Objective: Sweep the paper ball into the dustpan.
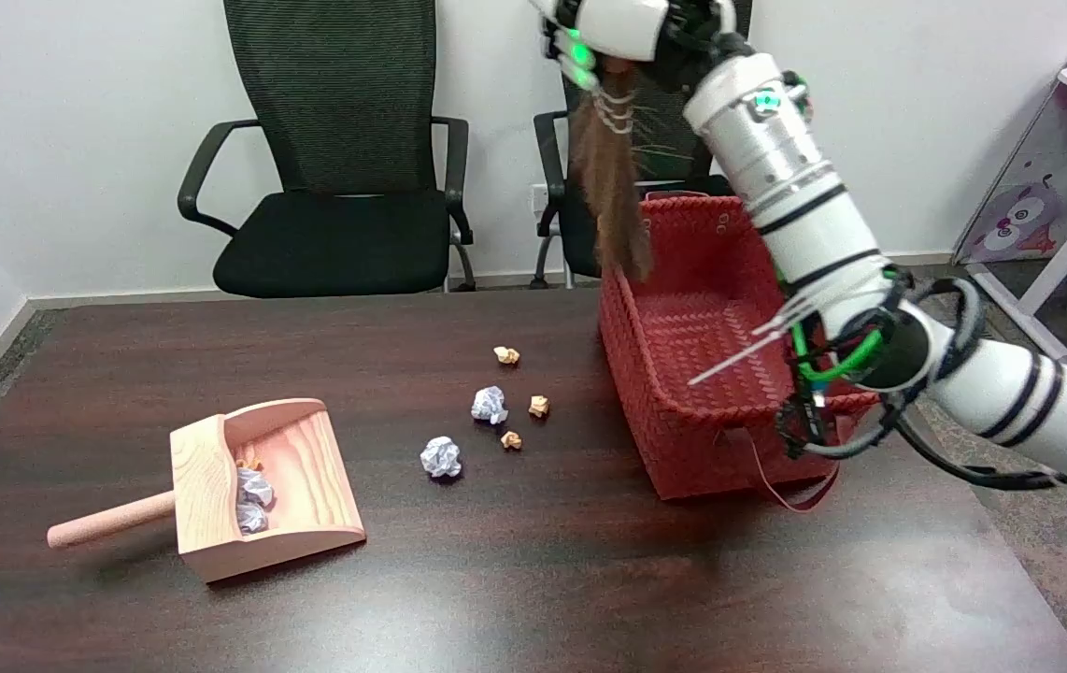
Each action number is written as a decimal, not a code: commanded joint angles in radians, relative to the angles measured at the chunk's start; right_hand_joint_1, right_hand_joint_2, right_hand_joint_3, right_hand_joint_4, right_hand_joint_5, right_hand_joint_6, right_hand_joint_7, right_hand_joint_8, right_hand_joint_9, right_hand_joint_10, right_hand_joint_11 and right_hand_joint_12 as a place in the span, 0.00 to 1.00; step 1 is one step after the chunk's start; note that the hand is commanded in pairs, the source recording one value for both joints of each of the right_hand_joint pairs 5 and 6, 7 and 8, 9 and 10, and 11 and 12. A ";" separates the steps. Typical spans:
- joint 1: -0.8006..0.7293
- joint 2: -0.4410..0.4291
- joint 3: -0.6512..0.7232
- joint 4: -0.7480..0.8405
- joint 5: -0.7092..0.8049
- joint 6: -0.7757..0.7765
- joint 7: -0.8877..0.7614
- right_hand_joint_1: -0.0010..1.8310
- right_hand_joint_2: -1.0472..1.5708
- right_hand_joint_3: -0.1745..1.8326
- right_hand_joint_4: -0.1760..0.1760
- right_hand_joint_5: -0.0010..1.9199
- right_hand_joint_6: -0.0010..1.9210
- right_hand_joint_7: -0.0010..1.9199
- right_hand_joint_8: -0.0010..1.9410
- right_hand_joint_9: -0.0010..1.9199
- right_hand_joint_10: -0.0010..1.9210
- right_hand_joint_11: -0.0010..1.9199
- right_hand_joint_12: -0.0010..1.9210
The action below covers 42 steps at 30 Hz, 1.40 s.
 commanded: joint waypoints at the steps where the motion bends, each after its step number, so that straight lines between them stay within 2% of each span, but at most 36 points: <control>1: 0.244 -0.202 -0.232 0.155 0.101 -0.010 -0.017 0.48 0.97 0.83 1.00 1.00 1.00 1.00 0.99 1.00 1.00 1.00 1.00; 8: 0.230 -0.278 -0.242 0.245 0.104 -0.036 -0.017 0.47 0.97 0.87 1.00 1.00 1.00 1.00 0.99 1.00 1.00 1.00 1.00; 17: 0.167 -0.363 -0.240 0.350 0.178 -0.112 -0.017 0.48 0.97 0.87 1.00 1.00 1.00 1.00 0.99 1.00 1.00 1.00 1.00; 19: 0.157 -0.391 -0.242 0.390 0.195 -0.126 -0.017 0.48 0.97 0.87 1.00 1.00 1.00 1.00 0.99 1.00 1.00 1.00 1.00; 22: 0.145 -0.441 -0.229 0.456 0.209 -0.133 -0.017 0.46 0.96 0.94 1.00 1.00 1.00 1.00 0.99 1.00 1.00 1.00 1.00; 27: 0.148 -0.496 -0.221 0.586 0.202 -0.136 -0.017 0.43 0.98 0.92 1.00 1.00 1.00 1.00 0.99 1.00 1.00 1.00 1.00; 29: 0.161 -0.508 -0.235 0.644 0.174 -0.133 -0.017 0.42 1.00 0.90 0.71 1.00 1.00 1.00 0.99 1.00 1.00 1.00 1.00; 32: 0.187 -0.529 -0.263 0.725 0.106 -0.122 -0.017 0.42 1.00 0.88 0.72 1.00 1.00 1.00 0.99 1.00 1.00 1.00 1.00; 33: 0.195 -0.539 -0.270 0.748 0.085 -0.122 -0.017 0.42 1.00 0.88 0.83 1.00 1.00 1.00 0.99 1.00 1.00 1.00 1.00; 34: 0.201 -0.550 -0.278 0.781 0.060 -0.121 -0.017 0.43 1.00 0.87 1.00 1.00 1.00 1.00 0.99 1.00 1.00 1.00 1.00; 39: 0.200 -0.605 -0.287 0.894 -0.030 -0.121 -0.017 0.44 1.00 0.84 1.00 1.00 1.00 1.00 0.99 1.00 1.00 1.00 1.00; 42: 0.188 -0.609 -0.290 0.897 -0.044 -0.117 -0.017 0.45 1.00 0.83 1.00 1.00 1.00 1.00 0.99 1.00 1.00 1.00 1.00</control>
